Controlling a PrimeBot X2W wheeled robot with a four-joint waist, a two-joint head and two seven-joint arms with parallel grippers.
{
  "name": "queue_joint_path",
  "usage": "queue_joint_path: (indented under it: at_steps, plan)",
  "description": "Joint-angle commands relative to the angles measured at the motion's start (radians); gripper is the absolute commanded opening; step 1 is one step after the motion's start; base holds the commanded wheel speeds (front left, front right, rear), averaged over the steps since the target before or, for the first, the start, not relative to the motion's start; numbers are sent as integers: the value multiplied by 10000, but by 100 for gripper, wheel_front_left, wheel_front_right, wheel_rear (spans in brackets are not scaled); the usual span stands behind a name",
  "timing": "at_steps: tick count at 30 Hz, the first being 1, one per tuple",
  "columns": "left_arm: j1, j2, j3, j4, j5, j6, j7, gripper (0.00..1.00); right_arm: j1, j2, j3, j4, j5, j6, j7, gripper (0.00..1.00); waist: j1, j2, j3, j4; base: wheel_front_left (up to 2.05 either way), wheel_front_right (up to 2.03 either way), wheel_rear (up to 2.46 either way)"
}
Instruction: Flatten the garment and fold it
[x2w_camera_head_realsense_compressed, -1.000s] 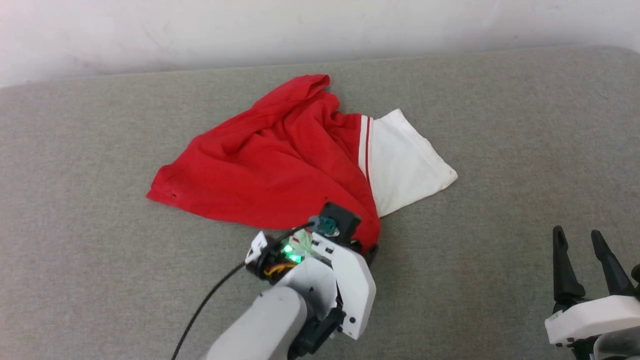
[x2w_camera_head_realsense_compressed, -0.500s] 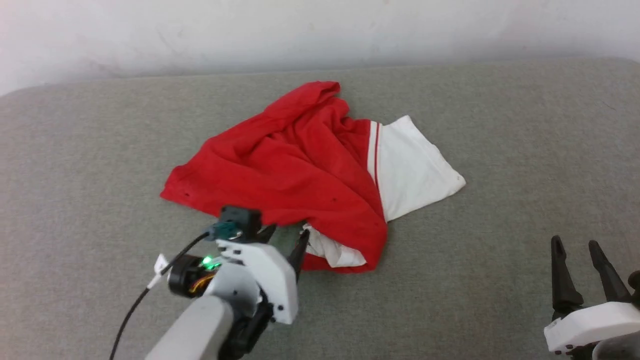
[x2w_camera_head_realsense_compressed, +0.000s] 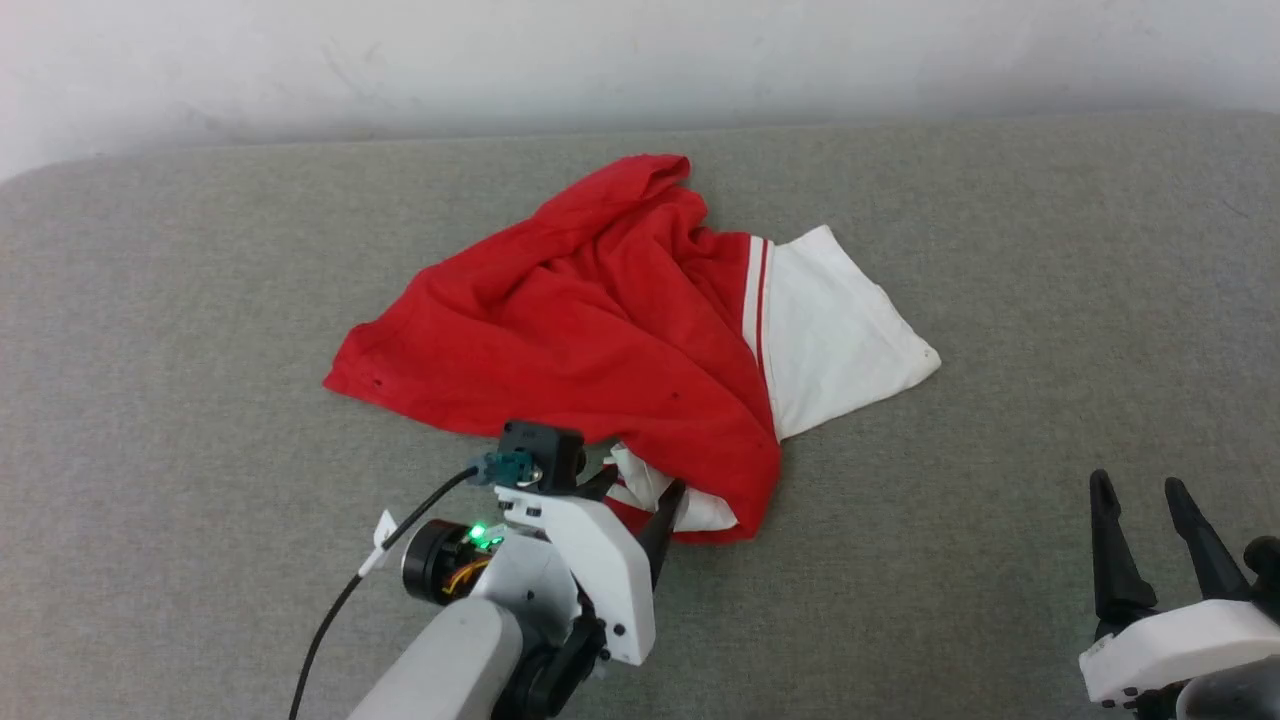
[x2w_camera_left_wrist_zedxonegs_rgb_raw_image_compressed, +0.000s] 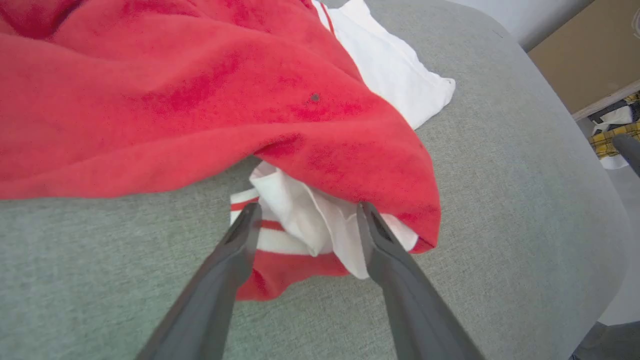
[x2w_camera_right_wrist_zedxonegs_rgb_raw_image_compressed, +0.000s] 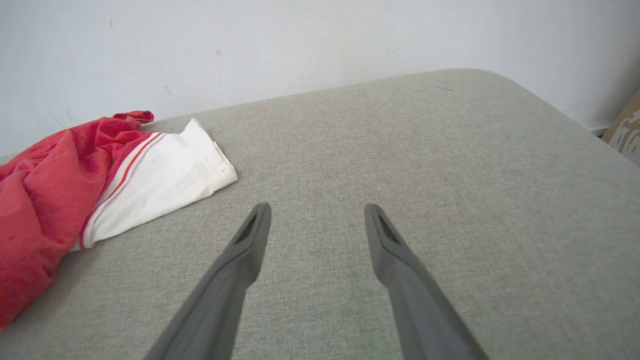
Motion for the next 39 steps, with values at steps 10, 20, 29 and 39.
queue_joint_path:
  at_steps: [10,20,29,39]
  plan:
    - [-695,-187,-64,1094,-3,-326,-484,0,-243,22,37,194,139,-9,-228,100,0,-2,398,-288,0,0,0]
    - [133,277,1234,-995,-808,216,-1052,0,-118,22,-142,430,158,-9,-296,100,0,-2,-99,109,0,0,0]
    - [4422,576,4083,-2930,-2366,2049,-2043,0,117,22,-162,489,232,-9,-284,100,0,-2,-323,480,0,0,0]
    - [4652,-9,4430,-2133,-2538,1499,-3481,100,115,22,-263,222,17,-9,14,100,0,-2,-313,851,0,0,0]
